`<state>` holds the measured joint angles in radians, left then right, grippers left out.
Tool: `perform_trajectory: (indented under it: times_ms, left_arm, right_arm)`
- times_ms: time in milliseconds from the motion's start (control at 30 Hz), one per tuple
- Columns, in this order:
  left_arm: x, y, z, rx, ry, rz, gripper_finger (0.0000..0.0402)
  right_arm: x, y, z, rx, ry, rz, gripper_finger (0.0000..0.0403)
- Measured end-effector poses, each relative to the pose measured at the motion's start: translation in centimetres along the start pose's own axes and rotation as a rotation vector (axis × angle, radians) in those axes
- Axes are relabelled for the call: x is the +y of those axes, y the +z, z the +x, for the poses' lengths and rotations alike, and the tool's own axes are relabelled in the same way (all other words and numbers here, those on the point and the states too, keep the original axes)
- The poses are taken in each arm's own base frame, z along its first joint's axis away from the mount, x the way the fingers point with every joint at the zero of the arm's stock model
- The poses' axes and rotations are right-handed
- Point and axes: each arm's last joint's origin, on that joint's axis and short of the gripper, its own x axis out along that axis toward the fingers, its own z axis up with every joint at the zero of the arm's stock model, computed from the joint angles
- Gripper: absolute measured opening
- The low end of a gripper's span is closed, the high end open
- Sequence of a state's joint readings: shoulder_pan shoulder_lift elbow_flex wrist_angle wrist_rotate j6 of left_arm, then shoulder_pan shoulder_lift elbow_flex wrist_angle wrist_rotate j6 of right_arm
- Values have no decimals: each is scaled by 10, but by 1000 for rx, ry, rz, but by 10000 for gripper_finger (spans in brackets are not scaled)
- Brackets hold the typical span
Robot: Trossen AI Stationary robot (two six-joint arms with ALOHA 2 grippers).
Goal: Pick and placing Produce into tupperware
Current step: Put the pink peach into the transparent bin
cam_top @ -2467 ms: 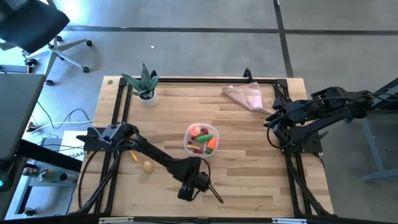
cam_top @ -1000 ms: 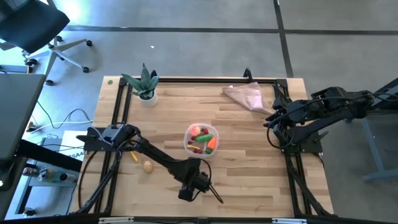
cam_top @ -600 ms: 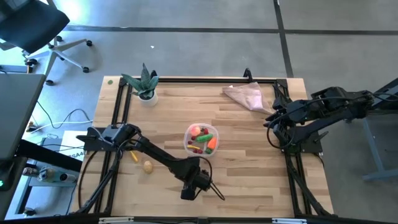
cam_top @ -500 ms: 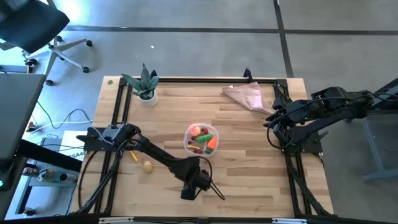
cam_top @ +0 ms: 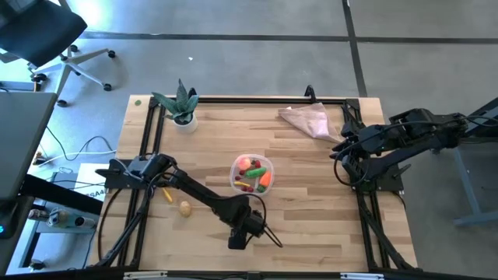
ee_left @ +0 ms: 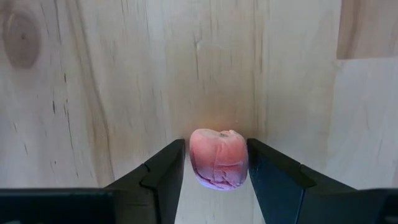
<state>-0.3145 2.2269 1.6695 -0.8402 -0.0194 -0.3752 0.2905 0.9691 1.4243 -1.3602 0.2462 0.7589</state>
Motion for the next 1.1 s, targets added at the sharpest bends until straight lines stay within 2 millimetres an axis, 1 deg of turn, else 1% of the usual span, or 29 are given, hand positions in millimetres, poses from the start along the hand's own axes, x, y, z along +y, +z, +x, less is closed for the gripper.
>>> perform_trajectory:
  times_ms: [1100]
  left_arm:
    - [0,0,0,7,3,-23,165]
  right_arm:
    - [0,0,0,0,0,0,130]
